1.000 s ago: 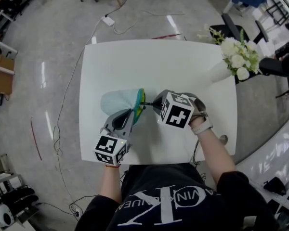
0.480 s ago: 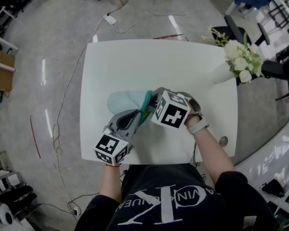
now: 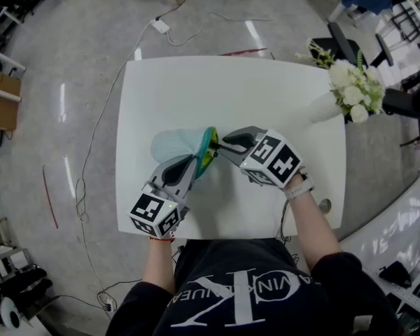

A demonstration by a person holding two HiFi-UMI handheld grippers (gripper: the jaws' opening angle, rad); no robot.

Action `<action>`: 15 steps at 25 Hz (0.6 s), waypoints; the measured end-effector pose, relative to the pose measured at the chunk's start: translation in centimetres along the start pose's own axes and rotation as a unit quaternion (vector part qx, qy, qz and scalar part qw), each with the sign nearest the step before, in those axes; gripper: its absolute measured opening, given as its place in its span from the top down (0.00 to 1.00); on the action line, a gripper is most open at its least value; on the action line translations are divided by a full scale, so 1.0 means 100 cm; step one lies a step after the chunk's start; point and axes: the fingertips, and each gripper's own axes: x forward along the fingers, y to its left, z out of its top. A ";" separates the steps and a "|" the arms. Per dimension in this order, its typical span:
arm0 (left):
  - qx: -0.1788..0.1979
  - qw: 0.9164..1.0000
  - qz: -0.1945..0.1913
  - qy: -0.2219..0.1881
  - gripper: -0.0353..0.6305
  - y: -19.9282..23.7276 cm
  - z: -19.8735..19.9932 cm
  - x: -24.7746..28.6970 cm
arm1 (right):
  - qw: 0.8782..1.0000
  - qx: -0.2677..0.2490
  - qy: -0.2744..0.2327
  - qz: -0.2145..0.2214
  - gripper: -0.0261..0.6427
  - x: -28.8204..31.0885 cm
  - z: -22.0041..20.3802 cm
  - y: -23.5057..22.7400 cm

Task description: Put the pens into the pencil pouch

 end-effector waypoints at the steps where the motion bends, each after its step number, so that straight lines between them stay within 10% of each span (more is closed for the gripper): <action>1: 0.000 1.000 0.001 -0.001 0.94 0.001 0.000 0.000 | 1.000 0.006 -0.002 0.000 0.83 -0.002 -0.002 -0.001; 15: 0.010 1.000 -0.006 0.009 0.94 -0.004 -0.003 0.001 | 0.998 -0.053 0.035 0.004 0.92 0.008 -0.011 0.007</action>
